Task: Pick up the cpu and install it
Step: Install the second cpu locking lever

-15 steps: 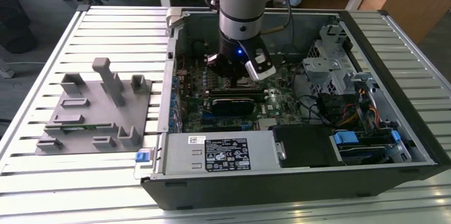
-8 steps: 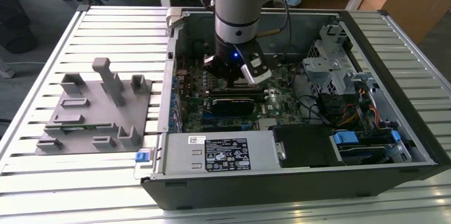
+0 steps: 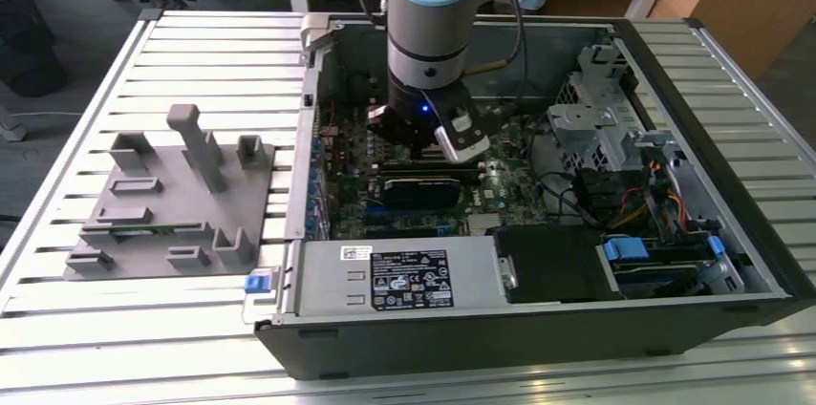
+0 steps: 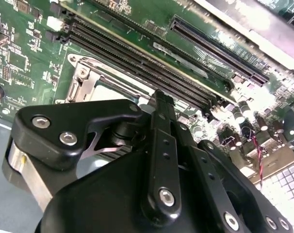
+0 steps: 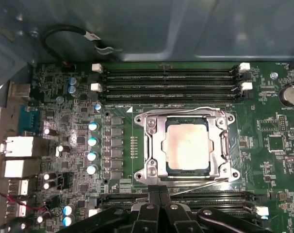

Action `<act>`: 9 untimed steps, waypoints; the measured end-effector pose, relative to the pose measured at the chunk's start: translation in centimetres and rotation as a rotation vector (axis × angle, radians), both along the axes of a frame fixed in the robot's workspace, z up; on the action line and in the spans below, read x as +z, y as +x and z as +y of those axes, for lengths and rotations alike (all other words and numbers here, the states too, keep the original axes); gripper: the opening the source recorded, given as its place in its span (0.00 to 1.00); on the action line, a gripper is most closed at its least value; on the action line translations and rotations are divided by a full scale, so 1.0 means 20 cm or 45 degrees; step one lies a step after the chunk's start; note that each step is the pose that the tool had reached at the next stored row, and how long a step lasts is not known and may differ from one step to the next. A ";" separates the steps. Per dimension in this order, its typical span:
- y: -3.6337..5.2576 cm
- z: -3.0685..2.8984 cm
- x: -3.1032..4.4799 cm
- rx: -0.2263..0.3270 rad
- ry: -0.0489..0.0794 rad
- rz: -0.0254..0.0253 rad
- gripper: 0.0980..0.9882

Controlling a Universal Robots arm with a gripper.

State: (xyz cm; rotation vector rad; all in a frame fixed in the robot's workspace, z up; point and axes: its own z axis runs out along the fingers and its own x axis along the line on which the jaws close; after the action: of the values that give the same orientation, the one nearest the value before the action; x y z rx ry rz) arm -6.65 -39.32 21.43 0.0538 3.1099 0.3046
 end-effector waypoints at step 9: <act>-0.022 -0.021 -0.023 0.000 0.043 0.0001 0.01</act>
State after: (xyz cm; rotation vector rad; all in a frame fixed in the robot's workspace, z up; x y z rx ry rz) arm -7.09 -39.74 20.97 0.0544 3.1050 0.3567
